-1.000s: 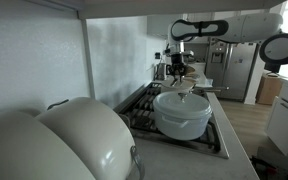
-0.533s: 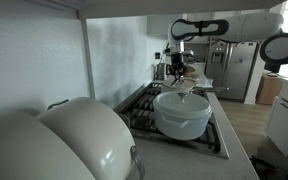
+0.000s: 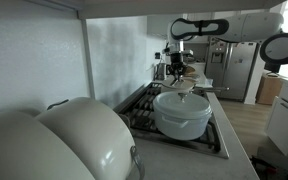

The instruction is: Move the pot at the right to the left then remove the lid on the pot on the right and place it on the stove

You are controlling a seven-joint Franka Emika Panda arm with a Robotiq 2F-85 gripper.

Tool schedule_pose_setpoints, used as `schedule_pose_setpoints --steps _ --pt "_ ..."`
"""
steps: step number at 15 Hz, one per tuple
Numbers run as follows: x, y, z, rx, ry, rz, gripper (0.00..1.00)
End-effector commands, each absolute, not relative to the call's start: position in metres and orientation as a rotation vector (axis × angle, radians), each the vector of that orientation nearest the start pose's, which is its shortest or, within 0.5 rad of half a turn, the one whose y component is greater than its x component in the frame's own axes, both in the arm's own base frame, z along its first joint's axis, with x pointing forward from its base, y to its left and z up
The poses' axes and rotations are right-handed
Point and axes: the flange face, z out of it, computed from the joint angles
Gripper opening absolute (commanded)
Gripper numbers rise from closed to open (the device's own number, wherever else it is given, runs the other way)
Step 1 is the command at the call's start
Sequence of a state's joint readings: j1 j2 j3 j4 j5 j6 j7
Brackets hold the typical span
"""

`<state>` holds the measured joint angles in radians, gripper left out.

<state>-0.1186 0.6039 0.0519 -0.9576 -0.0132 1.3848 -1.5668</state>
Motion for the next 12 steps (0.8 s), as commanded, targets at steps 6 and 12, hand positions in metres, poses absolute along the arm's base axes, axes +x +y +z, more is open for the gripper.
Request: schedule_pose_setpoints --steps 6,12 --pt "0.7 -0.025 0.561 -2.3 -2.084 0.13 0.06" --pt "0.705 -0.042 0.582 -2.525 -1.959 0.137 0.06"
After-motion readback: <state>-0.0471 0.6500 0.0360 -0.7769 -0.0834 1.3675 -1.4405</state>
